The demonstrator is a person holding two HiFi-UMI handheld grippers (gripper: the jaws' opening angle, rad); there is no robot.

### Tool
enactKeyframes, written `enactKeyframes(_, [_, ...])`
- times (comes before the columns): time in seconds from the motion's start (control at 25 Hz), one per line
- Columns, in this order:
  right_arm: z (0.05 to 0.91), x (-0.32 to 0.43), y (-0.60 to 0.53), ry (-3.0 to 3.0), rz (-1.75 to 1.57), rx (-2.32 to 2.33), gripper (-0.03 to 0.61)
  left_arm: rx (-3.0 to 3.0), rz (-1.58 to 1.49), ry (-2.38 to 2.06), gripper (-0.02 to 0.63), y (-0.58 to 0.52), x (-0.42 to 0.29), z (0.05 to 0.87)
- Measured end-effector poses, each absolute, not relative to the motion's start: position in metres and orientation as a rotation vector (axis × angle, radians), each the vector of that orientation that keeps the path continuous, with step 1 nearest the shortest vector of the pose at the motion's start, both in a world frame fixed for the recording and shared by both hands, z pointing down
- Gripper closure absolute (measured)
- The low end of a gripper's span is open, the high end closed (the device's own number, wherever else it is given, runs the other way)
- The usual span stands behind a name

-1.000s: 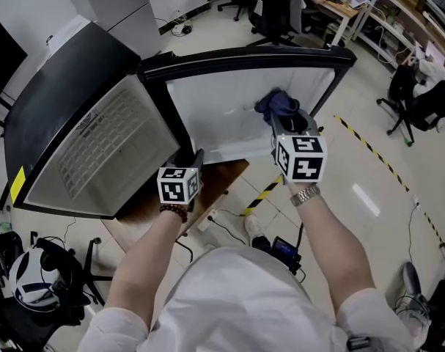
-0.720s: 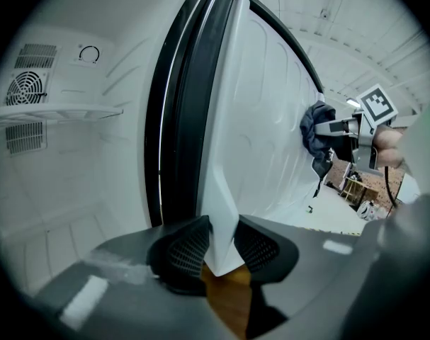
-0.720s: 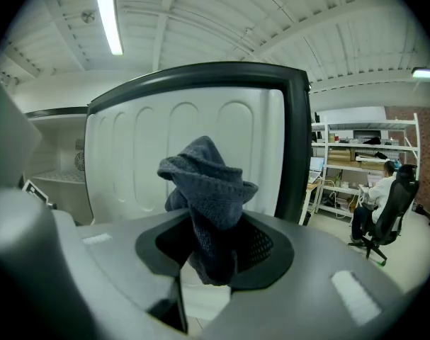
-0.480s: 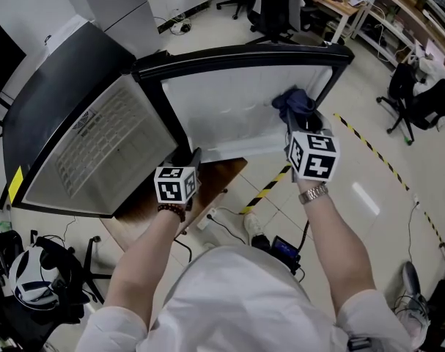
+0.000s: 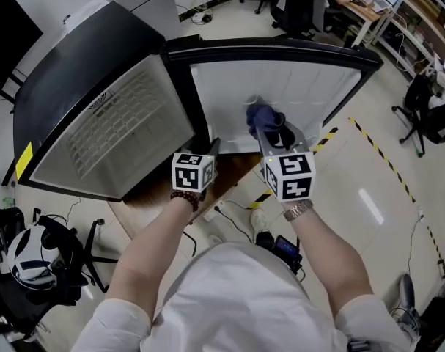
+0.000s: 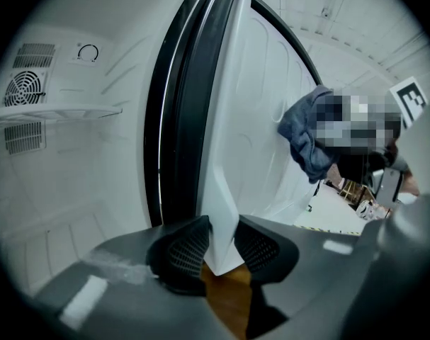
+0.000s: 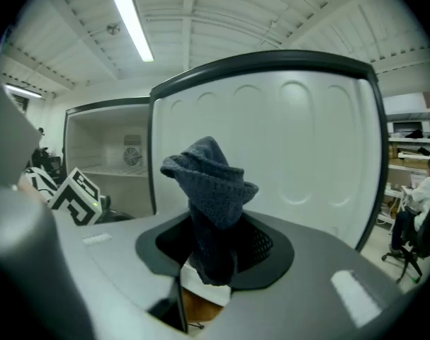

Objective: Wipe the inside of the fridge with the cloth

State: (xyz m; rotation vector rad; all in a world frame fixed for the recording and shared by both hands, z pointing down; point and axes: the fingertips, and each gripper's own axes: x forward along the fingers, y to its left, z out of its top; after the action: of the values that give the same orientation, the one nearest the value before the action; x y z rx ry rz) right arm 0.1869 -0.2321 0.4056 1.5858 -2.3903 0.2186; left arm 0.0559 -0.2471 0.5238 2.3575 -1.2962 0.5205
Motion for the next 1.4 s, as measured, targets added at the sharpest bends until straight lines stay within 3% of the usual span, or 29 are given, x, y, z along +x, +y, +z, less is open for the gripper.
enactKeyframes(0.24, [0.427, 0.109, -0.235, -2.466, 0.213, 1.364, 0.439, 2.370, 0.550, -1.271, 0.494, -0.246, 0.056, 0.525])
enactKeyframes(0.52, [0.445, 0.078, -0.255, -2.459, 0.252, 1.315, 0.439, 2.399, 0.599, -1.234, 0.502, -0.242, 0.056, 0.533])
enactKeyframes(1.4, [0.450, 0.202, -0.268, -2.241, 0.296, 1.650, 0.439, 2.414, 0.592, -1.226, 0.505, -0.243, 0.053, 0.534])
